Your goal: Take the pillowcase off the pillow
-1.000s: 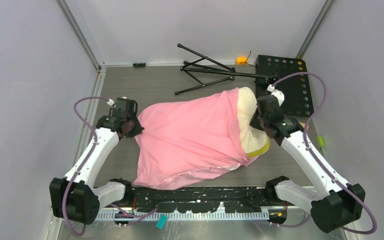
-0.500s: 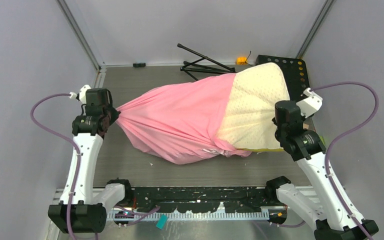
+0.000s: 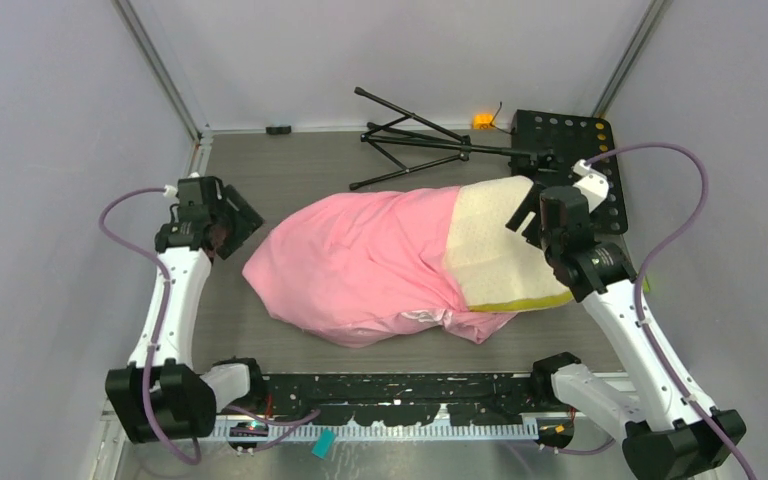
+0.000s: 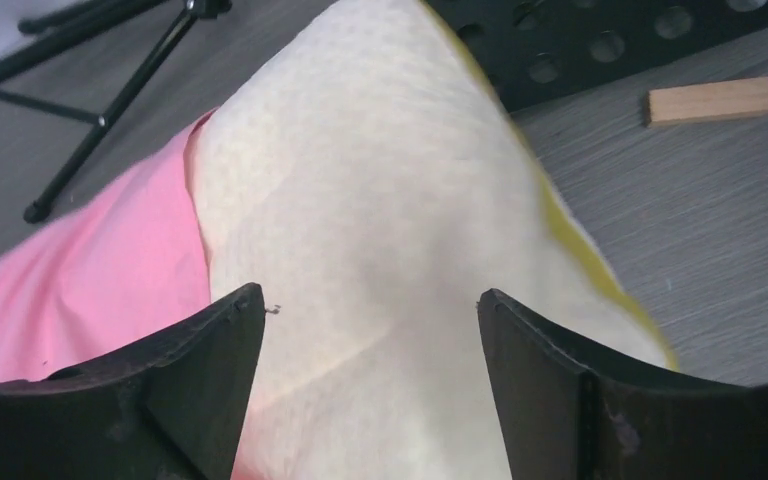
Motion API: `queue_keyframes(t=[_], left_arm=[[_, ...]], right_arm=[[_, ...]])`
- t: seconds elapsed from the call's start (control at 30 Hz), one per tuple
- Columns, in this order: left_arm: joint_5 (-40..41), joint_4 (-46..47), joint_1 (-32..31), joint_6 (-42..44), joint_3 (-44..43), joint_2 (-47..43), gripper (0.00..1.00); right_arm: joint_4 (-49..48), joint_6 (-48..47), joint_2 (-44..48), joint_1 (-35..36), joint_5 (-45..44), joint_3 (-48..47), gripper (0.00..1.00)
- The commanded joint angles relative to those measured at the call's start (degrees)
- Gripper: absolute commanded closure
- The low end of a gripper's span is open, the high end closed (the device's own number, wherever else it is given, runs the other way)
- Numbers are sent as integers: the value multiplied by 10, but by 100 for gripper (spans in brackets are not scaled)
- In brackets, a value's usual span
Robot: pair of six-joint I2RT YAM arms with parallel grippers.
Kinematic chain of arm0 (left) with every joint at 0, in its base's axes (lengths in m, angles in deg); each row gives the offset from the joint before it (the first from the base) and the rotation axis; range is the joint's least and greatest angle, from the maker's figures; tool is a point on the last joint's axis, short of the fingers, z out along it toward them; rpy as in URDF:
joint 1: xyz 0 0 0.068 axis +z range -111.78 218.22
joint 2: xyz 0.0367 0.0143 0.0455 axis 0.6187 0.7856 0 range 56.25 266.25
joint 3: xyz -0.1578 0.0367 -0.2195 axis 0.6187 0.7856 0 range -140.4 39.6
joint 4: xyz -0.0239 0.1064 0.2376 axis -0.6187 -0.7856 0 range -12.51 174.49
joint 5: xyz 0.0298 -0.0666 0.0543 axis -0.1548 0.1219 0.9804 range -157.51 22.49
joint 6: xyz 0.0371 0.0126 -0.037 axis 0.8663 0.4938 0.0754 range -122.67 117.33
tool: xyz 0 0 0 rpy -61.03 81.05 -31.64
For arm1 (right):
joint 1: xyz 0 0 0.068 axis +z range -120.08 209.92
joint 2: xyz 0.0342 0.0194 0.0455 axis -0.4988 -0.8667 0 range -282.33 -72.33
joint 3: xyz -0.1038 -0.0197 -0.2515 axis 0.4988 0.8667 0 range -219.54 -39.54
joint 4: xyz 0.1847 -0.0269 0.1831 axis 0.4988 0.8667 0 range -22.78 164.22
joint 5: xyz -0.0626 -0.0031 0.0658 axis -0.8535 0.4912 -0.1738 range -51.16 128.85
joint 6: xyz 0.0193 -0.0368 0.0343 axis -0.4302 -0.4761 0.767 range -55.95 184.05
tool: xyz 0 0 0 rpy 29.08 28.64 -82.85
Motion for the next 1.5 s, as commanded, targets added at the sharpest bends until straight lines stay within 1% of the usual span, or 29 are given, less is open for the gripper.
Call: queue_keyframes(t=[0.0, 0.03, 0.07, 0.1, 0.23, 0.37, 0.47, 0.57, 0.63, 0.73, 0.83, 0.93, 1.0, 1.07, 1.13, 1.17, 1.23, 1.27, 1.3, 1.37, 1.4, 1.43, 1.47], left_arm=[[-65, -10, -61, 47, -47, 35, 25], [-51, -22, -88, 56, -54, 34, 23], [-35, -29, -116, 59, -58, 33, 15], [-23, -33, -139, 59, -59, 29, 13], [-12, -43, -222, 33, -47, 10, 12], [-10, -43, -285, -4, 2, -17, 11], [-29, -40, -309, -27, 43, -25, 11], [-44, -43, -332, -46, 79, -26, 11], [-42, -48, -348, -60, 98, -31, 11], [-29, -44, -365, -88, 126, -47, 10], [-27, -17, -367, -125, 163, -69, 9], [-43, 20, -367, -157, 199, -78, 7], [-56, 47, -367, -183, 222, -81, 1], [-72, 83, -367, -210, 252, -84, 0], [-83, 106, -367, -235, 271, -87, 0], [-86, 116, -366, -245, 277, -87, 0], [-90, 135, -366, -255, 290, -89, 1], [-90, 141, -367, -258, 295, -89, 4], [-91, 146, -367, -258, 298, -89, 11], [-84, 147, -367, -252, 298, -93, 28], [-77, 142, -367, -248, 296, -99, 39], [-64, 134, -367, -244, 293, -106, 50], [-51, 124, -366, -239, 287, -115, 59]], right_arm=[[-23, -33, -24, -3, 97, -29, 15], [-16, -36, -28, -4, 101, -33, 14], [-8, -36, -30, -4, 101, -35, 14], [1, -33, -31, -3, 100, -36, 13], [53, 5, -24, -4, 73, -26, 12], [104, 40, -2, -4, 66, -1, 11], [115, 68, 25, -4, 72, 36, 11], [136, 118, 56, -4, 76, 73, 10], [154, 158, 83, -4, 73, 93, 10], [151, 210, 127, -4, 75, 134, 10], [138, 243, 139, -4, 56, 174, 9], [103, 265, 124, -4, 66, 206, 9], [58, 275, 109, -4, 87, 231, 9], [7, 287, 89, -4, 113, 252, 10], [-28, 298, 71, -3, 128, 267, 17], [-40, 300, 63, -4, 131, 271, 25], [-52, 300, 53, -4, 131, 271, 46], [-53, 297, 50, -4, 129, 269, 59], [-54, 294, 50, -4, 124, 266, 70], [-53, 282, 55, -4, 114, 259, 85], [-51, 277, 57, -3, 109, 254, 90], [-47, 273, 59, -4, 103, 250, 93], [-43, 269, 61, -4, 96, 246, 95]])
